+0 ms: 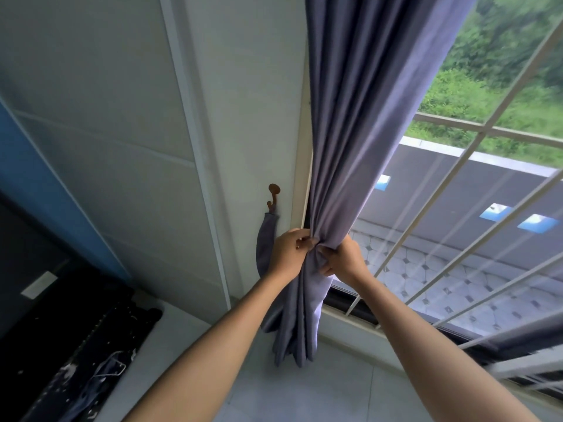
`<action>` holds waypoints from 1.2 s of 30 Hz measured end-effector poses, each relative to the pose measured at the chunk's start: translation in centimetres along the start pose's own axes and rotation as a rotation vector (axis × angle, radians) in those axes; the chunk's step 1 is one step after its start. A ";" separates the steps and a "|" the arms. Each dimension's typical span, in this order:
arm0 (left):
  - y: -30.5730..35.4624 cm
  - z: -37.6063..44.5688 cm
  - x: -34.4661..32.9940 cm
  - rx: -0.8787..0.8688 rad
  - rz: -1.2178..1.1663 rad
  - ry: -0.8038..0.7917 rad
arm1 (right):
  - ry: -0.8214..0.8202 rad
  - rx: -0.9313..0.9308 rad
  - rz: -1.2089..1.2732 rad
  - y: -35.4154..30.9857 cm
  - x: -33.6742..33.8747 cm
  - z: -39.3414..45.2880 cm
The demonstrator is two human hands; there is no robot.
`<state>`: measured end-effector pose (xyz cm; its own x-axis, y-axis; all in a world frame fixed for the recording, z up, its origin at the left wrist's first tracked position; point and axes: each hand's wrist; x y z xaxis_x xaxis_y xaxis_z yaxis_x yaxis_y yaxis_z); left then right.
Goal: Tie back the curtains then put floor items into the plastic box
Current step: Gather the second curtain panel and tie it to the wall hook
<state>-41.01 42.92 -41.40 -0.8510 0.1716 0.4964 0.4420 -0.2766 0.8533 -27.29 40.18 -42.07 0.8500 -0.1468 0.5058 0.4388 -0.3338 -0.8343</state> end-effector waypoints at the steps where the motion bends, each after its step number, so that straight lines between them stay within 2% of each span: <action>1: -0.1 0.0 0.0 0.010 -0.017 -0.001 | 0.009 0.016 -0.025 0.0 0.0 -0.1; 7: -0.6 0.4 0.7 0.045 -0.026 -0.055 | 0.043 0.077 -0.145 -0.6 -0.2 -0.7; 11: -0.2 0.9 2.0 0.016 -0.050 -0.165 | 0.045 0.078 -0.195 -1.0 -0.2 -0.9; 12: -0.4 1.2 2.4 0.032 -0.096 -0.147 | 0.046 0.079 -0.199 -0.9 -0.3 -1.0; 14: -1.8 2.0 3.3 0.124 -0.170 0.014 | 0.053 0.080 -0.213 -0.9 -0.4 -1.0; 16: -4.3 3.0 4.1 0.194 -0.114 0.195 | 0.061 0.075 -0.229 -0.9 -0.6 -1.2; 18: -7.0 4.1 4.6 0.239 -0.012 0.244 | 0.082 0.068 -0.229 -1.0 -0.6 -1.3; 22: -10.6 6.6 4.3 0.417 0.066 0.111 | 0.094 0.081 -0.257 -1.2 -0.5 -1.7; 27: -11.8 7.4 2.4 0.419 0.120 -0.096 | 0.128 0.035 -0.197 -1.0 -0.6 -1.7; 32: -12.0 4.9 2.1 0.448 0.061 -0.046 | 0.134 0.043 -0.170 -0.3 -0.8 -0.5; 36: -10.6 0.9 3.0 0.476 -0.036 0.022 | 0.146 0.157 -0.223 -0.4 -0.1 -0.2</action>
<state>-47.98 47.20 -48.77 -0.8719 0.1518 0.4656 0.4882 0.1942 0.8508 -27.66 40.19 -41.74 0.6817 -0.2218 0.6972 0.6595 -0.2264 -0.7168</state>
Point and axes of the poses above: each hand's wrist, its own z-axis towards the middle knuckle, its own x-axis out of the back of the hand, y = z × x, and after that the axes turned 1 degree about -x, right-handed
